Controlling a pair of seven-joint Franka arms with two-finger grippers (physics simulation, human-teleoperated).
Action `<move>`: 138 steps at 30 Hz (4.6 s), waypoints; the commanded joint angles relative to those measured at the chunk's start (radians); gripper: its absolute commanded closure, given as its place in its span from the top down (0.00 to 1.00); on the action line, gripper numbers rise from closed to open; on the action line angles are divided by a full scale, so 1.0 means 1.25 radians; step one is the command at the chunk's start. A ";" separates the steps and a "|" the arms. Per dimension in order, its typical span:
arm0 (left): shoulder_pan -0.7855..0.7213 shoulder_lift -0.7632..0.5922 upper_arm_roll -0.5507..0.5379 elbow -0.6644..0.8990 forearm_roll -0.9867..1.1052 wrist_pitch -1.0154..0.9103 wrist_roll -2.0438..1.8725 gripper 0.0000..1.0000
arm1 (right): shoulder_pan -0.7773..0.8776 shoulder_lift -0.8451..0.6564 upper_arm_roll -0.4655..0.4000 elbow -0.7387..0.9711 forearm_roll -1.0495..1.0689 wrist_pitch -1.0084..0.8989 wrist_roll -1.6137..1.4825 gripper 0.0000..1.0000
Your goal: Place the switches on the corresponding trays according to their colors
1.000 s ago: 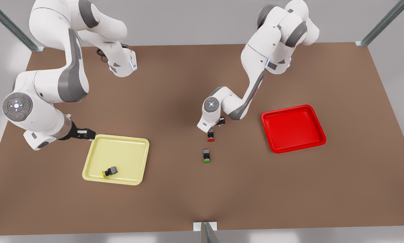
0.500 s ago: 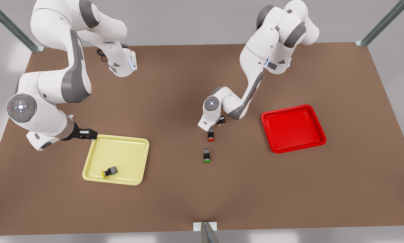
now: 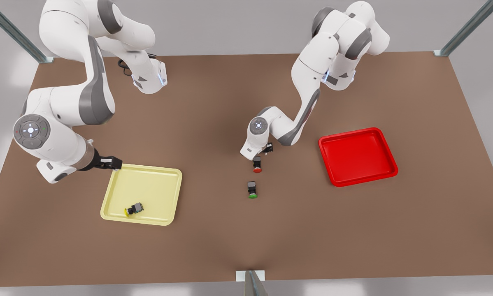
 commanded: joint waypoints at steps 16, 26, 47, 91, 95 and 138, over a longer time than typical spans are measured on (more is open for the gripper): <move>0.010 0.013 0.000 0.026 0.001 0.000 0.001 1.00 | -0.001 0.006 0.000 0.000 0.000 -0.001 0.008 1.00; 0.017 0.011 0.004 0.025 0.006 0.000 0.002 1.00 | 0.000 0.005 0.000 -0.005 0.000 0.000 0.008 1.00; 0.015 0.018 0.012 0.042 0.004 0.000 0.004 0.76 | 0.002 0.005 0.000 -0.005 0.000 0.000 0.009 1.00; 0.118 -0.207 -0.004 -0.010 -0.007 -0.155 0.039 0.52 | 0.010 0.001 0.000 -0.005 -0.001 -0.005 0.009 1.00; 0.363 -0.346 -0.118 -0.124 -0.007 -0.225 0.210 0.52 | 0.010 0.001 0.000 -0.005 -0.001 -0.004 0.009 1.00; 0.617 -0.460 -0.021 0.242 0.006 -0.757 0.681 1.00 | 0.011 -0.003 0.001 -0.006 0.000 -0.010 0.009 1.00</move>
